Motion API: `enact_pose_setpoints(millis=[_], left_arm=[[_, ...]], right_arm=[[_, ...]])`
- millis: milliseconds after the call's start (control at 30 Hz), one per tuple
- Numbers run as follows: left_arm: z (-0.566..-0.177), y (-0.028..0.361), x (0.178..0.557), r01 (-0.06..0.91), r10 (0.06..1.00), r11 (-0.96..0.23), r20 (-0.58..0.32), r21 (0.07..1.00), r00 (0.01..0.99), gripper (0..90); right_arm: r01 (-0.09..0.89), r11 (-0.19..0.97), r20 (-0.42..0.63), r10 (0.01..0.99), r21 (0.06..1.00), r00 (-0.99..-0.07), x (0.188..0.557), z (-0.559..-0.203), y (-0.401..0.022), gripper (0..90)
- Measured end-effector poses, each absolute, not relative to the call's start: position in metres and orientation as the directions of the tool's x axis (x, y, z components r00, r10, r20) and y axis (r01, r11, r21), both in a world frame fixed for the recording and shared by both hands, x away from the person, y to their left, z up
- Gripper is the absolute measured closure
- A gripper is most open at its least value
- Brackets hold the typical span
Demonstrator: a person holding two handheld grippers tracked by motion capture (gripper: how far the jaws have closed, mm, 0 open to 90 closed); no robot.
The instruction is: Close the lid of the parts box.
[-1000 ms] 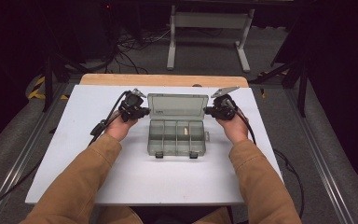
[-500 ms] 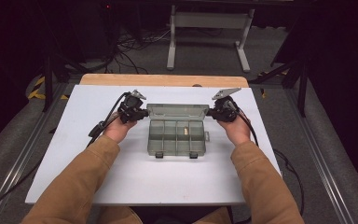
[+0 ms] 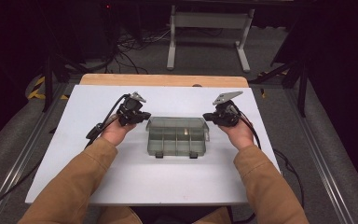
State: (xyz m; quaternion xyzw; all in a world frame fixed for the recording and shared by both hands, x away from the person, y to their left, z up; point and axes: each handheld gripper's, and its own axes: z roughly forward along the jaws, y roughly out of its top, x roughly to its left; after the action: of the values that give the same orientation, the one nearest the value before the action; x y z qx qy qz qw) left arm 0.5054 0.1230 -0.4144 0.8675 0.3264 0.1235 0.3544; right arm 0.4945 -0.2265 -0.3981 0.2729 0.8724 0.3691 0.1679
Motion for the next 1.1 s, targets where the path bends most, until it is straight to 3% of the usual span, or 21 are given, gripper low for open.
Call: enact_pose_setpoints(millis=[400,1100], left_arm=[[-0.402,0.128,0.489,0.477,0.578,-0.553,-0.098,0.684,0.810,87.4],[-0.395,0.131,0.448,0.424,0.502,-0.600,-0.093,0.678,0.860,87.5]], right_arm=[[0.326,0.572,-0.082,0.572,0.752,-0.816,0.468,-0.385,-0.231,90.0],[0.288,0.603,-0.063,0.492,0.744,-0.868,0.426,-0.383,-0.217,90.0]])
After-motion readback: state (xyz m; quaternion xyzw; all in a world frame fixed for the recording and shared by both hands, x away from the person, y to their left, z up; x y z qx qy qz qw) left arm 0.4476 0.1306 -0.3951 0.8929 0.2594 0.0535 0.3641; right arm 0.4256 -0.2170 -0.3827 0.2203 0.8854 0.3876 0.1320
